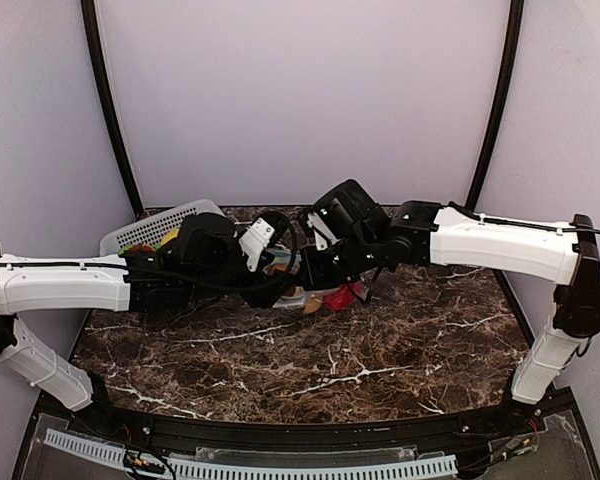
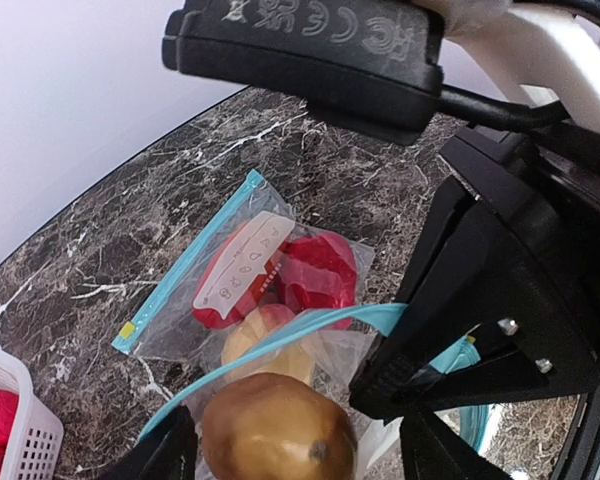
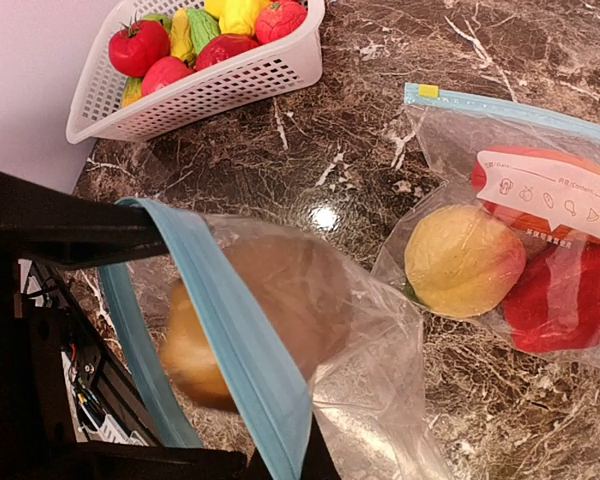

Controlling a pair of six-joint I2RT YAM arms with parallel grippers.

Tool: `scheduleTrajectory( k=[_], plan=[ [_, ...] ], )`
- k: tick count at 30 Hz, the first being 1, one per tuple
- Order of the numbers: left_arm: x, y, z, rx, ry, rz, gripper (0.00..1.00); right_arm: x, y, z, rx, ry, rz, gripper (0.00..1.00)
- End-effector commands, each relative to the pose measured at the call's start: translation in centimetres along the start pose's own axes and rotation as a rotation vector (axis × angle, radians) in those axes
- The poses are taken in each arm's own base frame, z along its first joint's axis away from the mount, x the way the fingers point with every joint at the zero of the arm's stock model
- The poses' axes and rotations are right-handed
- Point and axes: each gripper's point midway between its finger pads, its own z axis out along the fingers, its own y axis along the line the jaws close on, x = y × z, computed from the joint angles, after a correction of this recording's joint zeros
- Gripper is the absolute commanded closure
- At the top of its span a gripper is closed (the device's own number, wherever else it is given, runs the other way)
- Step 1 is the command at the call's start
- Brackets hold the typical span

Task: Place the food in the zip-top bag and seal the zipper
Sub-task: Place the fake vegetable in the zipper food storage bag.

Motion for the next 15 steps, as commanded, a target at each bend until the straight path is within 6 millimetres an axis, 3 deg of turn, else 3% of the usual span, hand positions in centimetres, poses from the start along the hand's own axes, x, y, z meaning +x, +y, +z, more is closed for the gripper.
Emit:
scheduleTrajectory(
  k=[1, 10, 15],
  plan=[
    [-0.5, 0.4, -1.6, -0.022, 0.006, -0.022, 0.25, -0.7, 0.3, -0.4, -0.017, -0.018, -0.002, 1.00],
    [-2.2, 0.3, -4.0, 0.008, -0.011, -0.152, 0.13, -0.7, -0.1, -0.4, -0.005, -0.021, 0.004, 1.00],
    [-1.3, 1.3, -4.9, -0.054, 0.081, -0.240, 0.08, -0.4, -0.6, -0.2, 0.006, -0.013, 0.011, 1.00]
  ],
)
